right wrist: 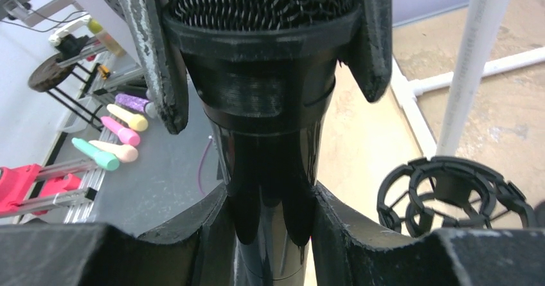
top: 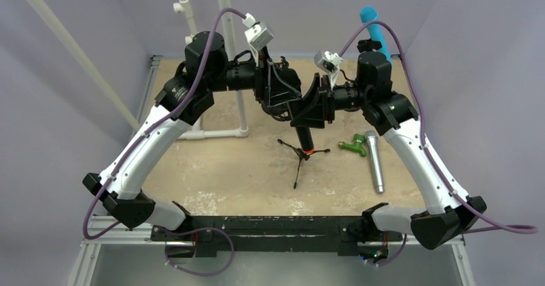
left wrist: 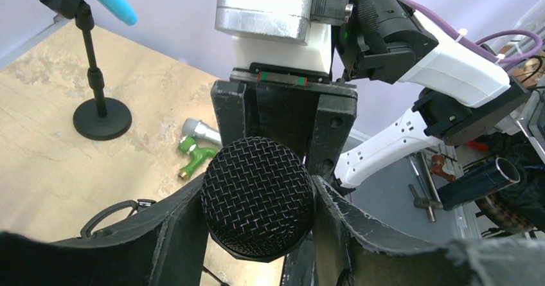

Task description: Remove the microphone from the stand

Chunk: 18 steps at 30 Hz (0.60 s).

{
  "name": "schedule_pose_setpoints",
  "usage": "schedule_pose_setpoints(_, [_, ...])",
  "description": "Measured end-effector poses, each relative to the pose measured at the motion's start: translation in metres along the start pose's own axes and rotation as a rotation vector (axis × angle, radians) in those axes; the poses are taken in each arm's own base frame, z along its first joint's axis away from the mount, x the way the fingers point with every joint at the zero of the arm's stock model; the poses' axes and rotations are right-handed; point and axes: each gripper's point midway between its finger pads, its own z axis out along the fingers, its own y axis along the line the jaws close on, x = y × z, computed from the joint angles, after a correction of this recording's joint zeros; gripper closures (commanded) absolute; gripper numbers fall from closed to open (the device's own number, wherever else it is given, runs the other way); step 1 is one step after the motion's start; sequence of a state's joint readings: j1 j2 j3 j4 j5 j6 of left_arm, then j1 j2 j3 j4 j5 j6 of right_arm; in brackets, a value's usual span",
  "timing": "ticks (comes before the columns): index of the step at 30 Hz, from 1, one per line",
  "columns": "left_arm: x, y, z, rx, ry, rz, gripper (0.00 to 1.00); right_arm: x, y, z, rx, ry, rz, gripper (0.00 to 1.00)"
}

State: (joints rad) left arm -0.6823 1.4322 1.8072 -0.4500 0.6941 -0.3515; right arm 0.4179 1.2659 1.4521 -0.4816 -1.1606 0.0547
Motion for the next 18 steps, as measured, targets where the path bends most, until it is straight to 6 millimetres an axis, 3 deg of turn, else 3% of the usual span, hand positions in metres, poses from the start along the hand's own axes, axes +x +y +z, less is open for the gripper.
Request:
schedule_pose_setpoints(3, [0.003, 0.002, 0.001, -0.001, 0.007, 0.001, 0.26, 0.002, -0.002, -0.009, 0.045, -0.013, 0.005, 1.0])
schedule_pose_setpoints(4, [0.003, 0.002, 0.0, -0.003, 0.006, 0.007, 0.15, 0.002, -0.004, -0.012, 0.067, -0.02, 0.01, 1.0])
schedule_pose_setpoints(7, [-0.001, 0.0, -0.004, -0.013, -0.007, 0.031, 0.01, 0.002, -0.012, -0.031, 0.164, -0.052, 0.029, 1.0])
schedule_pose_setpoints(12, [-0.011, -0.01, -0.019, -0.034, -0.038, 0.08, 0.0, 0.002, -0.022, -0.062, 0.315, -0.108, 0.044, 1.0])
schedule_pose_setpoints(18, [-0.018, -0.018, -0.045, -0.097, -0.063, 0.158, 0.0, 0.018, -0.037, -0.105, 0.605, -0.104, 0.015, 1.0])
